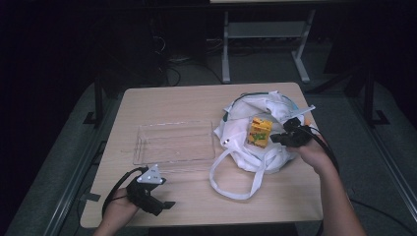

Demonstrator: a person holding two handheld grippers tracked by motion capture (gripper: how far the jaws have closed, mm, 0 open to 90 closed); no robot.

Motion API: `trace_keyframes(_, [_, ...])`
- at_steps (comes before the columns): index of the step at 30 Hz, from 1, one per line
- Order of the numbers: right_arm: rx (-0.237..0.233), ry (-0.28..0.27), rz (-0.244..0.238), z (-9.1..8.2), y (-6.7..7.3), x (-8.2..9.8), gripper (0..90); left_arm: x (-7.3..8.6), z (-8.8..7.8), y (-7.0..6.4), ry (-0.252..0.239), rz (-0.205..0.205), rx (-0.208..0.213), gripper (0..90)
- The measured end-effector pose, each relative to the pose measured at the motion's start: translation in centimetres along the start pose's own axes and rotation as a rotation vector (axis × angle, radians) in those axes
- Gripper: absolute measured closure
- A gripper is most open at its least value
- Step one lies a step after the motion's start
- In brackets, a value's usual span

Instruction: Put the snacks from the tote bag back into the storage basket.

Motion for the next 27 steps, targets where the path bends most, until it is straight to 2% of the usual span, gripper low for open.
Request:
trace_keyframes(6, [0.013,-0.017,0.031,-0.4,-0.9,0.2,89.8,0.0,0.0,0.0,0.0,0.002,0.001,14.5])
trace_keyframes(11, [0.011,-0.017,0.035,0.0,-1.4,0.1,89.8,0.0,0.1,0.0,0.001,0.002,-0.002,14.6])
trace_keyframes(21, [0.01,0.004,0.018,1.2,-1.1,-0.2,89.8,0.0,0.1,0.0,-0.002,-0.005,-0.002,14.5])
trace_keyframes(27, [-0.013,-0.001,0.013,1.2,-0.9,-0.2,89.9,0.0,0.1,0.0,0.003,0.004,0.0,14.6])
Point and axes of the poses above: each handheld gripper's, and its own axes: z roughly forward along the jaws, x roughly out of its underside, y roughly to its left, the point moved 2 cm from there along z, roughly forward along the jaws, and after that the axes turned 10 degrees about -x, right-handed, at the moved point
